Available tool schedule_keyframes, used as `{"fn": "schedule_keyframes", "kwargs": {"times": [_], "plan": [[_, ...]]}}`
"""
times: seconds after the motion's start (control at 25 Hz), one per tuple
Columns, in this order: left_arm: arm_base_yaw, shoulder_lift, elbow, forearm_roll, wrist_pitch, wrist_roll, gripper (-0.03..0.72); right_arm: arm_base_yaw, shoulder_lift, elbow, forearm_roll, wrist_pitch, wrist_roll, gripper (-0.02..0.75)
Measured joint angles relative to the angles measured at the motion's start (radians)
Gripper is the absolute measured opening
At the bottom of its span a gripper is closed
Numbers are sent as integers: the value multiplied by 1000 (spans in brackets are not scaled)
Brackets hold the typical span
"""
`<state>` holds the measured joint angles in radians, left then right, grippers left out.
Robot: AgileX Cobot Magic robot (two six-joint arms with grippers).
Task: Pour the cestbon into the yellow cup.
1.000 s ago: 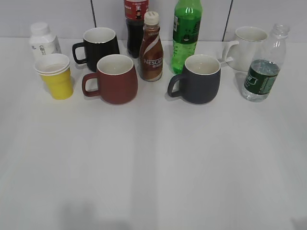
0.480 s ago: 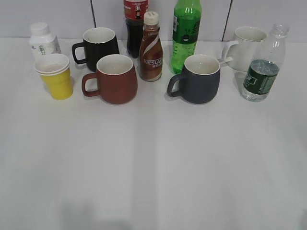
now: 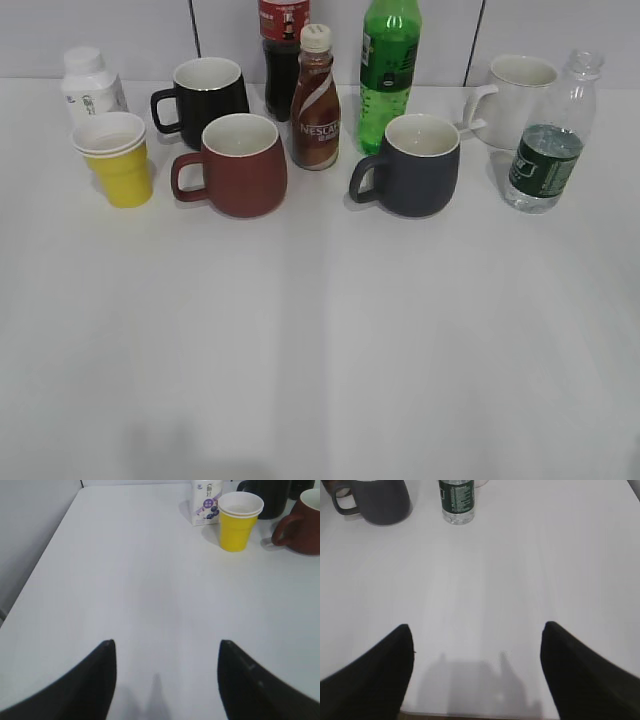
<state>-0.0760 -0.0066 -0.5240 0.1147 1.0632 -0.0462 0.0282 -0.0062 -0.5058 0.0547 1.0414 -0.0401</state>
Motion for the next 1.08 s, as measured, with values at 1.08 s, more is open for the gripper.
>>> {"fn": "schedule_keyframes", "kwargs": {"times": [1.08], "plan": [[0, 0, 0, -1, 0, 0, 441, 0, -3, 0, 0, -1, 0, 592]]}}
